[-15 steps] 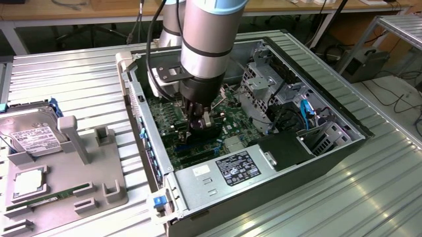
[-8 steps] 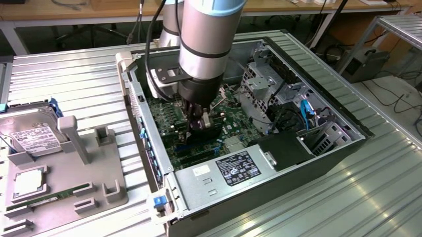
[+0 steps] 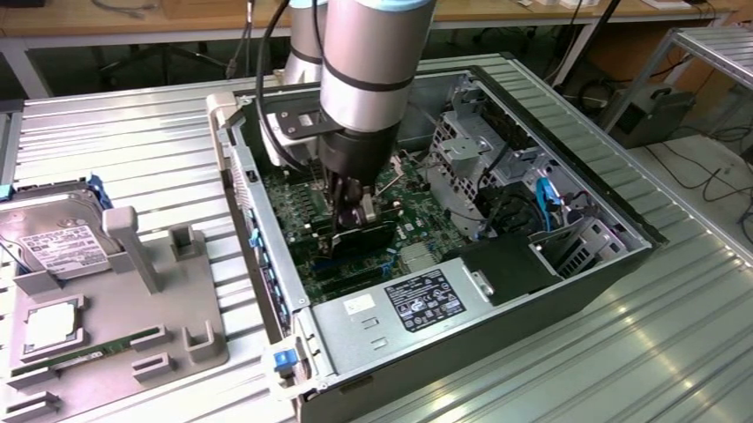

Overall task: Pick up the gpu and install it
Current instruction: 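Press down on the gpu until it lock into place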

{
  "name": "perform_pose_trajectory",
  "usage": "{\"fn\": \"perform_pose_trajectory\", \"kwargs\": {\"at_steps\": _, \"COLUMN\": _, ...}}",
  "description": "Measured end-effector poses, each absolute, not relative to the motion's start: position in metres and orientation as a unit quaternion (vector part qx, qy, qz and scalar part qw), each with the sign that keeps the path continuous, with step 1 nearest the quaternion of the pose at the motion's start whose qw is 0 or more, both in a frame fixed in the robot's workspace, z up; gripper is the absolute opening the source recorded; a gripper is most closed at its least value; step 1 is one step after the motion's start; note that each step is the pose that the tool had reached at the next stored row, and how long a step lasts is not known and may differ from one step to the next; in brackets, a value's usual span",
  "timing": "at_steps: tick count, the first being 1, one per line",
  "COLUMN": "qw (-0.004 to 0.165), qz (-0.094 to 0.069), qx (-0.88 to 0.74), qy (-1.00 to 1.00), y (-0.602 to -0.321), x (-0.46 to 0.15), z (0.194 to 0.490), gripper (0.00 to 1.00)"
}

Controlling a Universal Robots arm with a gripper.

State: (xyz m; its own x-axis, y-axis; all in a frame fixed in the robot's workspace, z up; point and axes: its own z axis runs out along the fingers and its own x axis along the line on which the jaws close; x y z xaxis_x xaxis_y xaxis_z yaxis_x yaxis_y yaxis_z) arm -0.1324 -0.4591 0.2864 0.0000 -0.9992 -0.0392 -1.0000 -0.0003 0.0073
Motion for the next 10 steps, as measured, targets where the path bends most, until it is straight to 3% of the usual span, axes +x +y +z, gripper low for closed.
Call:
{"fn": "perform_pose_trajectory", "kwargs": {"at_steps": 4, "qw": 0.011, "qz": 0.016, "qx": -0.707, "qy": 0.707, "y": -0.459, "x": -0.132, "z": 0.301, "gripper": 0.11}}
{"fn": "perform_pose_trajectory", "kwargs": {"at_steps": 10, "qw": 0.011, "qz": 0.016, "qx": -0.707, "qy": 0.707, "y": -0.459, "x": -0.132, "z": 0.301, "gripper": 0.11}}
